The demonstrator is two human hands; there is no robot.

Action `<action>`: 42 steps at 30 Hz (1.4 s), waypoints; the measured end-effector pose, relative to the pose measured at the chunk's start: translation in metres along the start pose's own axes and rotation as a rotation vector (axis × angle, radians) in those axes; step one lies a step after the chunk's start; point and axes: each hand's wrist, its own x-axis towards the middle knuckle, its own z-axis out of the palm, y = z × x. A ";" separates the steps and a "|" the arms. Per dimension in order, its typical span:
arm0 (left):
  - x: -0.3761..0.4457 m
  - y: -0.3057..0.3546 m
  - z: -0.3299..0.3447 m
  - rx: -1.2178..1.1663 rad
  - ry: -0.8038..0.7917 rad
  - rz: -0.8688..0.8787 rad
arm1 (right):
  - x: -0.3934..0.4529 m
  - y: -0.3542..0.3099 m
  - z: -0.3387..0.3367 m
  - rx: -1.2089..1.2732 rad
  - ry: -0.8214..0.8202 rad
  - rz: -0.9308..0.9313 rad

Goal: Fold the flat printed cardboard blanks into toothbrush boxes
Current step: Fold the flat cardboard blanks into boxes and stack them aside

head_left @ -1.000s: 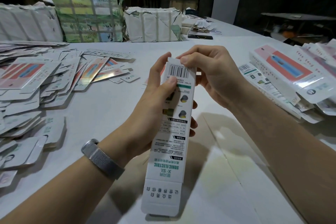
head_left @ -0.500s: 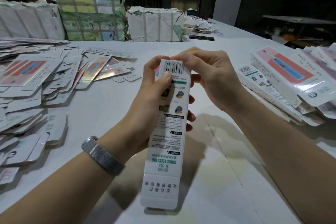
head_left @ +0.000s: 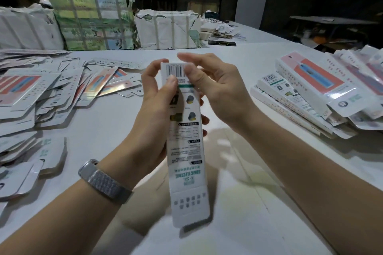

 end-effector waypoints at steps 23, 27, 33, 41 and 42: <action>0.028 -0.043 -0.033 -0.024 -0.103 -0.007 | 0.022 -0.019 -0.183 -1.157 0.509 0.472; 0.029 -0.048 -0.042 -0.017 -0.124 -0.033 | 0.034 -0.018 -0.202 -1.196 0.516 0.531; 0.036 -0.061 -0.062 -0.011 -0.097 -0.010 | 0.035 -0.010 -0.185 -1.263 0.274 0.504; 0.035 -0.053 -0.061 0.012 -0.119 -0.037 | 0.036 0.031 -0.188 -1.322 0.243 0.597; 0.034 -0.052 -0.058 0.013 -0.115 -0.040 | 0.035 0.036 -0.193 -1.340 0.256 0.615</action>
